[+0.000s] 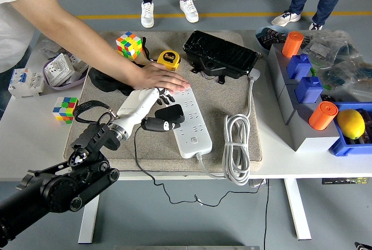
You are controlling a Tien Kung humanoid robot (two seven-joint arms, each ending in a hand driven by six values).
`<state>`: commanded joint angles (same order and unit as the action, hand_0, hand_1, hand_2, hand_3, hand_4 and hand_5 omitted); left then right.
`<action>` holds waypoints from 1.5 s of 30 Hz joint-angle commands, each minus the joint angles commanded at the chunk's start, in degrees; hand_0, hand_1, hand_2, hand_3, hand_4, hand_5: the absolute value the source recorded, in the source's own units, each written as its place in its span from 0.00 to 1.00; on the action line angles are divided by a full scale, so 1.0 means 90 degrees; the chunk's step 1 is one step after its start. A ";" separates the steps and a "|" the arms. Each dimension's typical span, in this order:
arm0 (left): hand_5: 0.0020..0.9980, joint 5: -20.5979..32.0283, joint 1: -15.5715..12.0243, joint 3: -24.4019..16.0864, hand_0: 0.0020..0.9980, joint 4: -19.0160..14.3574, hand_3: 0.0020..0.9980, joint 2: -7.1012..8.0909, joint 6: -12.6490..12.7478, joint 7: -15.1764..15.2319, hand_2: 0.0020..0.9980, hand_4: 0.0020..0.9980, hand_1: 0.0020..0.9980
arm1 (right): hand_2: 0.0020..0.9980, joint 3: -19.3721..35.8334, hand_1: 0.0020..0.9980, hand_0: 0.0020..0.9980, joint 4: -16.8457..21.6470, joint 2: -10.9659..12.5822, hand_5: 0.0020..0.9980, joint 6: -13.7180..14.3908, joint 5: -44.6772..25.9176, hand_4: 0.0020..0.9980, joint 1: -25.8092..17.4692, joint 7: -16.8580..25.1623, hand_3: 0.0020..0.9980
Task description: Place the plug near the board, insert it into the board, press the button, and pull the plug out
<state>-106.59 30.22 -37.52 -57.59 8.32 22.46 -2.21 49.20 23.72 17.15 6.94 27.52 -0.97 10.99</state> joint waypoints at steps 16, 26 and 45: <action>0.07 -0.0011 0.0052 0.0099 0.27 0.0048 0.53 -0.0027 0.0007 0.0020 0.45 0.88 0.44 | 0.54 0.0030 0.59 0.60 0.0019 0.0000 0.25 0.0002 0.0034 0.79 0.0001 -0.0001 0.55; 0.05 0.0677 0.0054 0.0104 0.27 0.0110 0.52 -0.0012 0.0063 0.0335 0.39 0.86 0.43 | 0.54 0.0044 0.59 0.60 0.0015 -0.0006 0.25 0.0002 0.0031 0.79 0.0001 0.0002 0.55; 0.05 0.1635 -0.0040 -0.0282 0.27 -0.0186 0.52 0.0119 0.0076 0.0655 0.38 0.85 0.42 | 0.54 0.0037 0.59 0.60 0.0017 -0.0006 0.24 -0.0002 0.0033 0.79 -0.0001 0.0006 0.55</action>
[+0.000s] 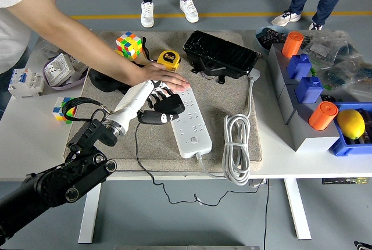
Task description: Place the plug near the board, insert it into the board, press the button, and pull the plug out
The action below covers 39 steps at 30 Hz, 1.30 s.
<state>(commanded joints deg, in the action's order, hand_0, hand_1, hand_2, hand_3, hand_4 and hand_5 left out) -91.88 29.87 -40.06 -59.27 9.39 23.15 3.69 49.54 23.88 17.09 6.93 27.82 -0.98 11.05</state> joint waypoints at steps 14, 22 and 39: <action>0.06 -0.0423 -0.0287 -0.0641 0.27 0.0414 0.52 0.0389 0.0053 0.0323 0.39 0.85 0.43 | 0.54 -0.0039 0.59 0.60 0.0003 0.0011 0.24 -0.0003 -0.0003 0.79 0.0007 0.0000 0.55; 0.07 -0.0522 -0.0272 -0.0726 0.28 0.0937 0.54 0.0390 0.0120 0.0474 0.48 0.86 0.48 | 0.54 -0.0062 0.59 0.60 0.0012 0.0030 0.24 -0.0007 0.0000 0.79 0.0008 0.0003 0.55; 0.17 -0.0641 -0.0326 -0.0729 0.33 0.1031 0.56 0.0340 -0.0148 0.0347 0.55 0.99 0.53 | 0.54 -0.0012 0.59 0.60 0.0011 0.0013 0.24 -0.0003 0.0006 0.79 -0.0015 0.0007 0.55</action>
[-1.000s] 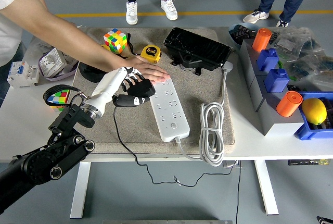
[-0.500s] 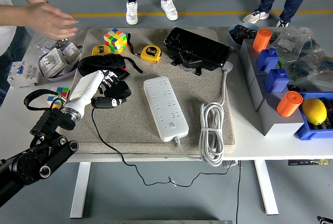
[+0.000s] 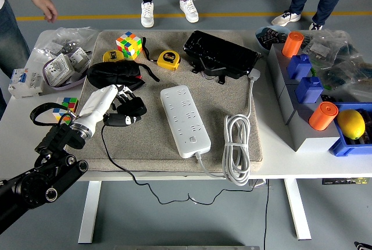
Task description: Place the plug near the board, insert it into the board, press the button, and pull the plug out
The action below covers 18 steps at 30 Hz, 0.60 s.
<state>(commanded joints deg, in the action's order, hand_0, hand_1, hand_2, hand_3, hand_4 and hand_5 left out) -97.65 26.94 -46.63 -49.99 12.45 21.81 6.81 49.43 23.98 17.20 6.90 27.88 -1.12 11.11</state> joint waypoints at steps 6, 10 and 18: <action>0.28 -0.0059 -0.0039 -0.0045 0.54 -0.0013 0.61 0.0003 -0.0138 -0.0087 0.61 1.00 0.62 | 0.54 0.0007 0.59 0.60 -0.0002 -0.0013 0.24 0.0000 0.0000 0.79 -0.0017 -0.0001 0.55; 0.29 -0.0043 -0.0057 -0.0105 0.56 -0.0056 0.63 0.0002 -0.0154 -0.0046 0.64 1.00 0.64 | 0.54 0.0017 0.59 0.60 -0.0001 -0.0011 0.24 -0.0002 0.0001 0.79 -0.0014 -0.0001 0.55; 0.40 0.0032 -0.0134 -0.0289 0.62 -0.0176 0.71 0.0012 -0.0290 0.0015 0.73 1.00 0.70 | 0.54 0.0034 0.59 0.60 -0.0001 -0.0017 0.24 -0.0007 0.0000 0.79 -0.0009 -0.0001 0.55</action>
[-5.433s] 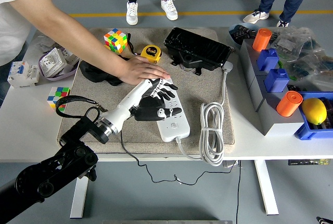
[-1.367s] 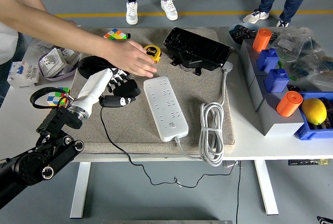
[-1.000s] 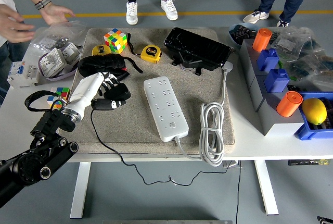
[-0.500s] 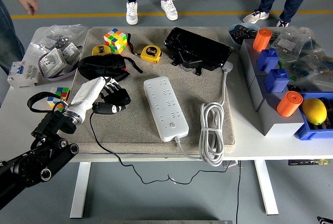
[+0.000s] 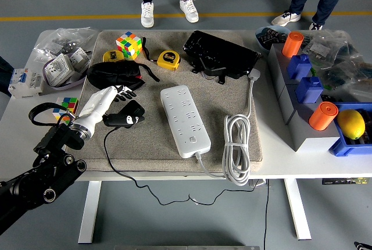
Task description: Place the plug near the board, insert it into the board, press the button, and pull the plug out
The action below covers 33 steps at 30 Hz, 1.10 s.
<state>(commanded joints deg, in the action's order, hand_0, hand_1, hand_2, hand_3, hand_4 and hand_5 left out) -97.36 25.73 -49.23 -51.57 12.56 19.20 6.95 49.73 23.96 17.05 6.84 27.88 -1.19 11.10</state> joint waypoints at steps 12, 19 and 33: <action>0.71 0.0529 -0.0264 -0.0660 0.83 -0.0332 0.92 0.0029 -0.0759 0.0049 0.96 1.00 0.89 | 0.54 -0.0039 0.59 0.60 -0.0032 -0.0014 0.24 0.0009 -0.0027 0.79 0.0034 -0.0014 0.55; 0.81 0.0848 -0.0450 -0.1307 0.88 -0.0384 0.96 -0.0133 -0.0500 0.0456 0.99 1.00 0.95 | 0.54 -0.0105 0.59 0.60 -0.0089 -0.0023 0.24 0.0022 -0.0093 0.79 0.0055 -0.0038 0.55; 0.70 0.1721 -0.0664 -0.1864 0.81 -0.0539 0.86 -0.0130 0.0012 0.1087 0.88 1.00 0.83 | 0.54 -0.0234 0.59 0.60 -0.0194 -0.0026 0.25 0.0029 -0.0231 0.79 0.0075 -0.0086 0.55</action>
<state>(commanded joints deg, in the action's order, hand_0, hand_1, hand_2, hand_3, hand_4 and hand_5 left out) -81.87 19.75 -66.01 -56.43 11.39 19.31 16.73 47.63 22.22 16.82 7.09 25.80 -0.52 10.33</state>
